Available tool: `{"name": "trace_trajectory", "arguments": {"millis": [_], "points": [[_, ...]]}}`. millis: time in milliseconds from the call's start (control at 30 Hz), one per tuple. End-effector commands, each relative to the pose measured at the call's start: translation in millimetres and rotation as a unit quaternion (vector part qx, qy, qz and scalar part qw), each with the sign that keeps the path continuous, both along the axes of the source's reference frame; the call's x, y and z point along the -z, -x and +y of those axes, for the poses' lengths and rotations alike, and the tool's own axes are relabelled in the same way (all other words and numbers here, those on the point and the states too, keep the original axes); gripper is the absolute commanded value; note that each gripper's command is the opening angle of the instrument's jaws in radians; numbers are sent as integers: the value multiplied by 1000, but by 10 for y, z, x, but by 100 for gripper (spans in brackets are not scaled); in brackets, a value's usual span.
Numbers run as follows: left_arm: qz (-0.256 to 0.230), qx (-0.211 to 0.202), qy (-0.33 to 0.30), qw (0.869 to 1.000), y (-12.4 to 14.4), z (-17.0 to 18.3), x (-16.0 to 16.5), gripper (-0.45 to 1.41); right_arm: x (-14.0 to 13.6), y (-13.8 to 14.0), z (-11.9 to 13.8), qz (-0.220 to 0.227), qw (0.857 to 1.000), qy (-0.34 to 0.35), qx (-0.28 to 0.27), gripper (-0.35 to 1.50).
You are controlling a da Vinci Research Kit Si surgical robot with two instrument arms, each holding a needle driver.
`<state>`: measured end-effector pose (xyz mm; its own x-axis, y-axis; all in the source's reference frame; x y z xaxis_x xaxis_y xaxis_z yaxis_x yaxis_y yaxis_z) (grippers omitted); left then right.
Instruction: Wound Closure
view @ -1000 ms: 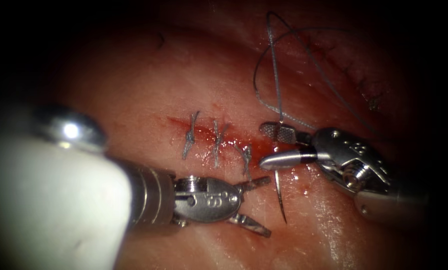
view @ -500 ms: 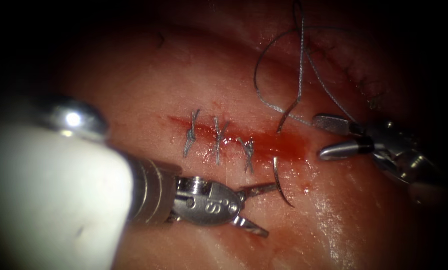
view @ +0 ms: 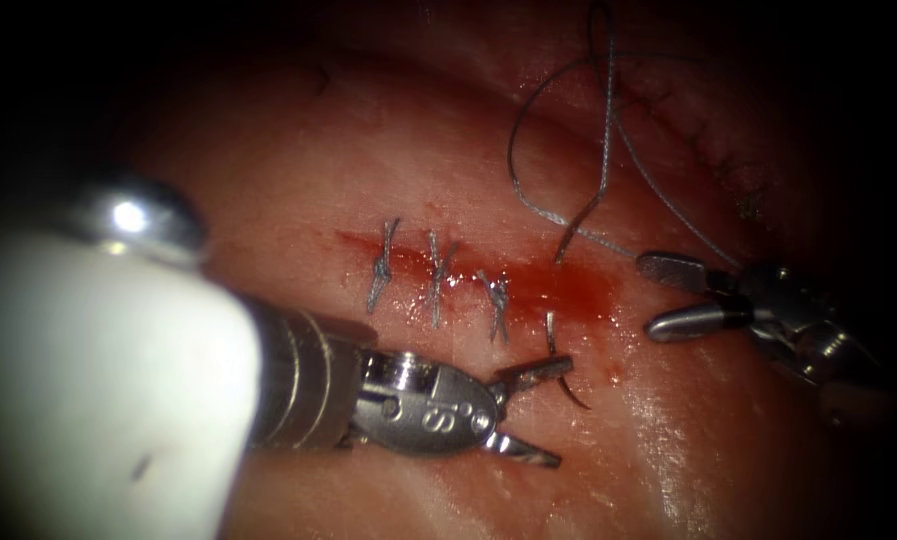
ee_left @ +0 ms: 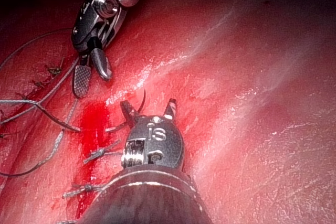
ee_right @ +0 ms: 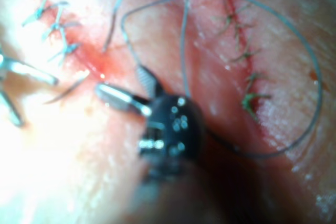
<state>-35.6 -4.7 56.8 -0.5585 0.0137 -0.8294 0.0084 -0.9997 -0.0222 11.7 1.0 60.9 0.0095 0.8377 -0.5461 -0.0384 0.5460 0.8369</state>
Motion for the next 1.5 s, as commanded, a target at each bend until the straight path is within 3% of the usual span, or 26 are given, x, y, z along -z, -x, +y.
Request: {"name": "trace_trajectory", "arguments": {"millis": [33,300,733,767,800,833,933,1133,1267,1500], "points": [[0,2,-1,1000,7,-7,-11,41,-8,-8,-8,1,1000,0,0,126],[15,-12,-3,1000,0,4,-42,43,-11,-14,-17,1,1000,1,0,126],[6,-10,-4,1000,15,10,-45,31,-18,-24,-29,1,1000,-2,-2,126],[5,-9,-4,1000,14,10,-45,22,-18,-23,-29,1,1000,-2,-2,126],[4,-10,-4,1000,11,10,-44,-25,-18,-22,-29,1,1000,-2,-2,126],[3,-11,-4,1000,9,10,-44,-45,-18,-21,-29,1,1000,-2,-1,126],[-1,-17,-3,1000,0,8,-43,-45,-16,-19,-27,1,1000,-3,-1,126],[-4,8,-39,999,-1,8,-36,-45,-7,-15,-28,2,1000,-6,0,126],[-49,16,-81,995,4,1,-21,-45,0,-11,-32,1,1000,-7,0,126],[-134,43,-203,969,15,-2,36,-45,3,-11,-34,2,1000,-8,0,126]]}}
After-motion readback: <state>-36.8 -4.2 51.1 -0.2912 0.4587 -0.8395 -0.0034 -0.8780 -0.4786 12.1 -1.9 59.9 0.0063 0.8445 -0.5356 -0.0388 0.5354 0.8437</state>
